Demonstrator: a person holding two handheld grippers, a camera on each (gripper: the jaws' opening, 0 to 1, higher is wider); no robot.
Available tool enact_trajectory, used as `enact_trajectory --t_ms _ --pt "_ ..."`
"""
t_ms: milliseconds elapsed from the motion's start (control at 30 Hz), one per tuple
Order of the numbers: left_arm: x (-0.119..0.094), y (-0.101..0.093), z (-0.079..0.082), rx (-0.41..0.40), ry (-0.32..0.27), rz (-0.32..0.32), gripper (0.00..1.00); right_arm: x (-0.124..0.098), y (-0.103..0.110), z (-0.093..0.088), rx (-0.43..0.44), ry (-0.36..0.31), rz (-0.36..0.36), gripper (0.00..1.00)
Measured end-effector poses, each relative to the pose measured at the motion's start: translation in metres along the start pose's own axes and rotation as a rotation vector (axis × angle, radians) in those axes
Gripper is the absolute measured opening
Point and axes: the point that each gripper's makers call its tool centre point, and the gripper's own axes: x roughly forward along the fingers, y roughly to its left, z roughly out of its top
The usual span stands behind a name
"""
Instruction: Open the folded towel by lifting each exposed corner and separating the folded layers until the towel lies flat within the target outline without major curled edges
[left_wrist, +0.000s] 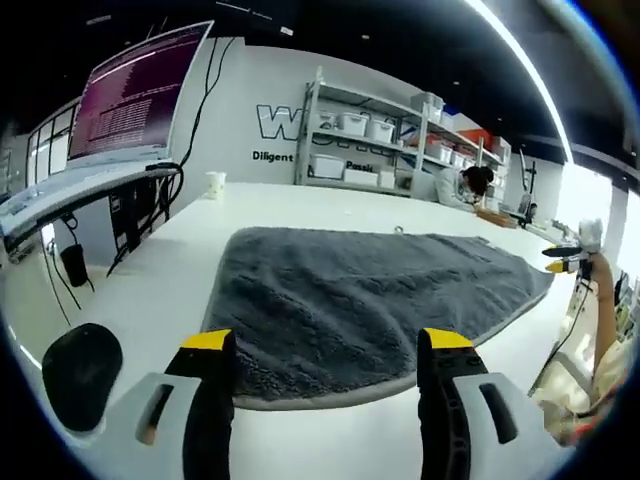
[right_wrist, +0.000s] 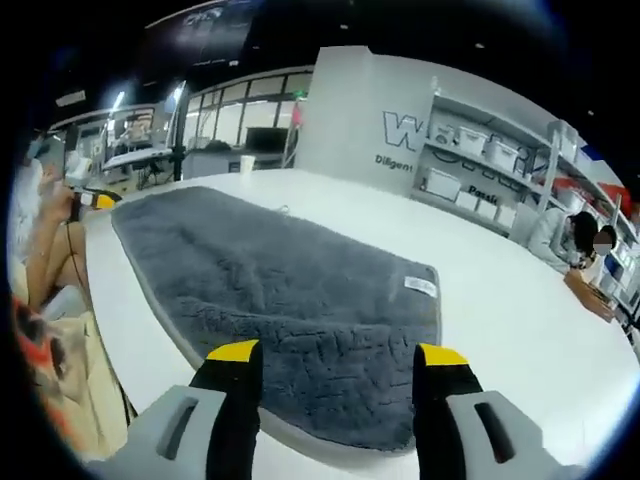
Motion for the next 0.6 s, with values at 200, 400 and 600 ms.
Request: enact_trajectory --t_ms 200,400,600 --pt "0.008 0.004 -0.001 -0.004 -0.040 -0.018 0.67 0.008 0.000 -0.010 -0.018 0.037 0.009 0.49" --pt "0.009 0.023 -0.005 -0.006 -0.039 0.058 0.57 0.012 -0.002 -0.020 -0.027 0.065 0.018 0.41" --pt "0.007 0.035 -0.010 -0.014 -0.030 0.113 0.46 0.013 0.000 -0.024 -0.024 0.078 0.035 0.36"
